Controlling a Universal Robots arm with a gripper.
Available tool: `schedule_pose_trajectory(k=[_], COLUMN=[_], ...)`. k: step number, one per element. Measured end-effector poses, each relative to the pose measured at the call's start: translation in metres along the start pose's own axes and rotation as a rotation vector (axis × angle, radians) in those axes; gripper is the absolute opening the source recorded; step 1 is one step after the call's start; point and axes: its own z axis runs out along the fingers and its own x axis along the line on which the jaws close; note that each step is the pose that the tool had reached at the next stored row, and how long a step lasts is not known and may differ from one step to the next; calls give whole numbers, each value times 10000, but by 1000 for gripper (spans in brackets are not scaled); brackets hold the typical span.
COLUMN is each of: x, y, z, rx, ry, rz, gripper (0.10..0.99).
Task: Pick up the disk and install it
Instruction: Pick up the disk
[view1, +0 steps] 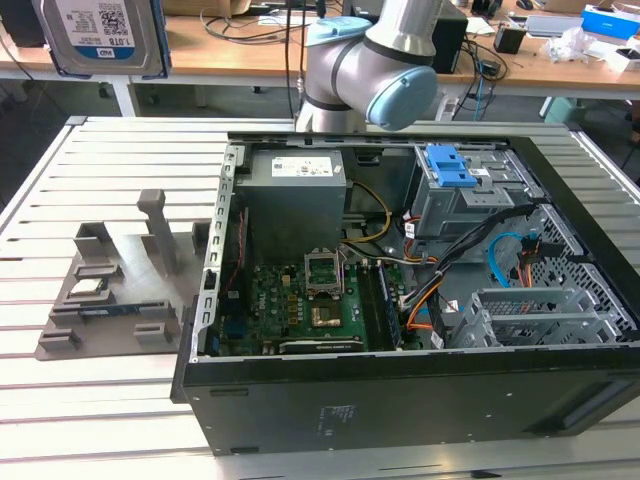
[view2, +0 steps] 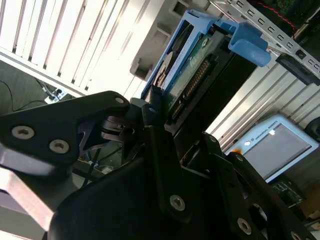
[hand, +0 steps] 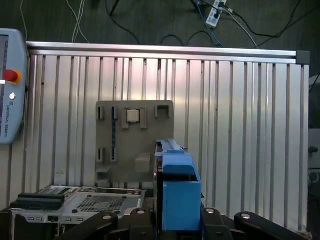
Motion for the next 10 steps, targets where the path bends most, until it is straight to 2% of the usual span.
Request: schedule_pose_trajectory(k=[8, 10], x=[-5, -2], y=[-159, -226], z=[-5, -7], rx=[0, 1], ry=[8, 8], rz=[-12, -15], gripper=[361, 361])
